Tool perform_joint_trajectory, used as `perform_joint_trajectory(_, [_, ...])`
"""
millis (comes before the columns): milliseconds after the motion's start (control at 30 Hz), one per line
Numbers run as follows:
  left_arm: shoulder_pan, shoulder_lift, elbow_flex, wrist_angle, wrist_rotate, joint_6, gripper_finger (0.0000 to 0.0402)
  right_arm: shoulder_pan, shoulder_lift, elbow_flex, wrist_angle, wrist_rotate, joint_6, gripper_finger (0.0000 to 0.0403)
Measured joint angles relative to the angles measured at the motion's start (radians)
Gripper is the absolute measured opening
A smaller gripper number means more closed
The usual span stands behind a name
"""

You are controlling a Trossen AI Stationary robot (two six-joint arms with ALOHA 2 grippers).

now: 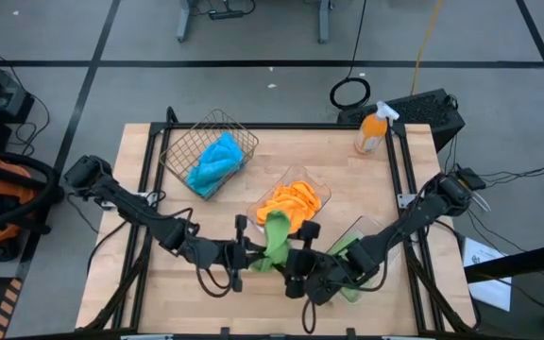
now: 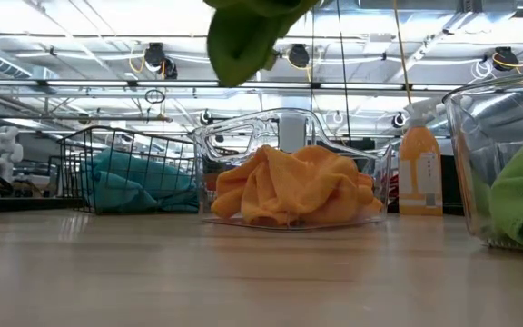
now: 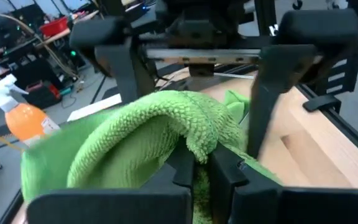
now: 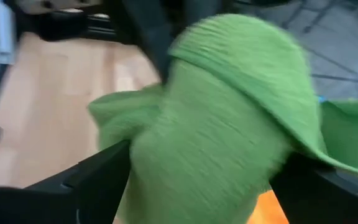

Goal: Sort microfiber towel by color & place in baskets
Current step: Put the green towel into the bottom transparent bin

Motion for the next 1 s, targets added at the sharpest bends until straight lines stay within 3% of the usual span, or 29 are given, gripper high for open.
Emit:
perform_joint_trajectory(100, [-0.001, 0.0, 0.0, 0.001, 0.001, 0.01, 0.0016, -0.016, 0.022, 0.001, 0.045, -0.083, -0.051, 0.0331])
perform_joint_trajectory(200, [-0.001, 0.0, 0.0, -0.002, 0.002, 0.01, 0.0017, -0.032, 0.049, 0.001, 0.073, -0.138, -0.077, 0.0284])
perform_joint_trajectory(500, [-0.014, 0.001, 0.0, -0.046, -0.001, 0.0, 0.0078, -0.063, 0.057, 0.001, 0.048, -0.236, -0.086, 0.0054])
perform_joint_trajectory(567, [-0.021, 0.001, 0.0, -0.045, -0.008, -0.016, 0.0095, -0.062, 0.051, 0.001, 0.048, -0.242, -0.099, 0.0018])
perform_joint_trajectory(867, [-0.1, -0.015, 0.002, -0.126, -0.276, -0.096, 0.019, -0.028, -0.02, 0.0, -0.074, -0.209, -0.005, 0.0019])
perform_joint_trajectory(1000, [-0.112, -0.02, 0.002, -0.134, -0.315, -0.104, 0.0222, -0.007, -0.051, 0.0, -0.143, -0.211, 0.063, 0.0012])
